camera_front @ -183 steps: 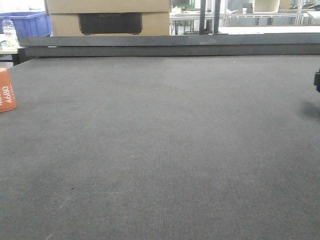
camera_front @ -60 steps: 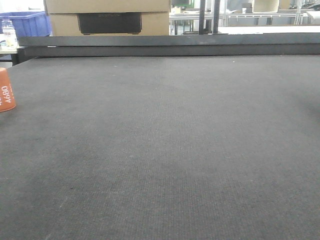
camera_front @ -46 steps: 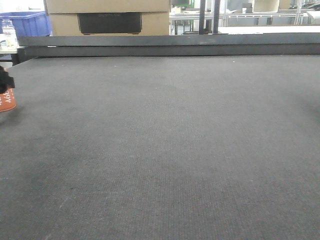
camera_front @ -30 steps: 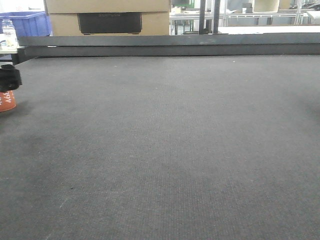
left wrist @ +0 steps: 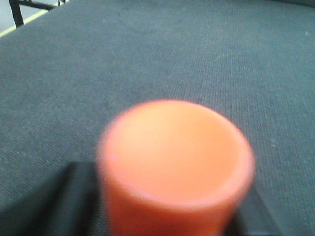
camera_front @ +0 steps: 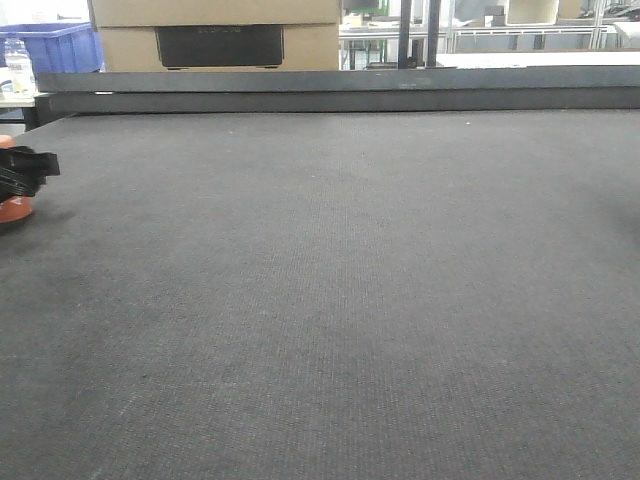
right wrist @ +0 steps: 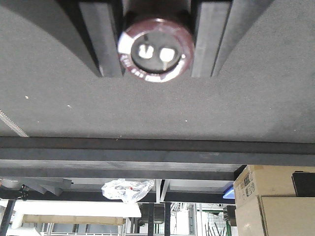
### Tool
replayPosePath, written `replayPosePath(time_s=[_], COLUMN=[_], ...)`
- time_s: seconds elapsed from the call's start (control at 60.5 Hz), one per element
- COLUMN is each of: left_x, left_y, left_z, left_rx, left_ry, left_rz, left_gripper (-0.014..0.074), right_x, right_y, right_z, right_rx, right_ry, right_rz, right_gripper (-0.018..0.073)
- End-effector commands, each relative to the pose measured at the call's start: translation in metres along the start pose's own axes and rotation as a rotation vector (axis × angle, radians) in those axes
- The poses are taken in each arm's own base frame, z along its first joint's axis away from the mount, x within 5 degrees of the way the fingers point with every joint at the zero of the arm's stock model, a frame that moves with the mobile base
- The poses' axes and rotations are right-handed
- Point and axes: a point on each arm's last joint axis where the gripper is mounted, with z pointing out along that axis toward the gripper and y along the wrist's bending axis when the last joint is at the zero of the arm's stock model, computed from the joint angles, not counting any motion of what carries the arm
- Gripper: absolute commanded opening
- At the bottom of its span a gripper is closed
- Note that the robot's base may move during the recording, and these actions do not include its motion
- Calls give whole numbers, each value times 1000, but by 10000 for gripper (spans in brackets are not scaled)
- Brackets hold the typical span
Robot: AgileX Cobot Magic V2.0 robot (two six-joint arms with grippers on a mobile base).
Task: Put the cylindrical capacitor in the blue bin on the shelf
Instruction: 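Lift both held cylinders off the table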
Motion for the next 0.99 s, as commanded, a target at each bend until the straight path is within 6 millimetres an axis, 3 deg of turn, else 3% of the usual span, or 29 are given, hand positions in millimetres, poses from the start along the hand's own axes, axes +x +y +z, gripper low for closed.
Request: replayPosePath(time_s=[0.0,0.116,0.232,0.612,0.86,0.976], left_x=[-1,-7,-27,-137,-177,-189], left_y=[-2,-4,-8,-23,-19,-15], left_z=[1,-3,-17,-87,-153,-188], left_rx=[2,13,40,94,68,62], left_ry=[2,11,53,269,293,279], left_rz=[-2,3,17,200,234,230], left_gripper=[115,-111,-111,-111,-111,-111], right_x=[-5,-3,4,23,-3,-20], right_y=[0,0,1,4,8,9], right_z=[-3,-3,-3,-8,-15,-32], right_rx=[0,-3,-13,-47,-81,-89], right_ry=[-35,-10,71,341,459,417], right_rz=[-14,-14,-14,-15,-19,-22], right_gripper=[-151,-151,-151,-151,-151,-151])
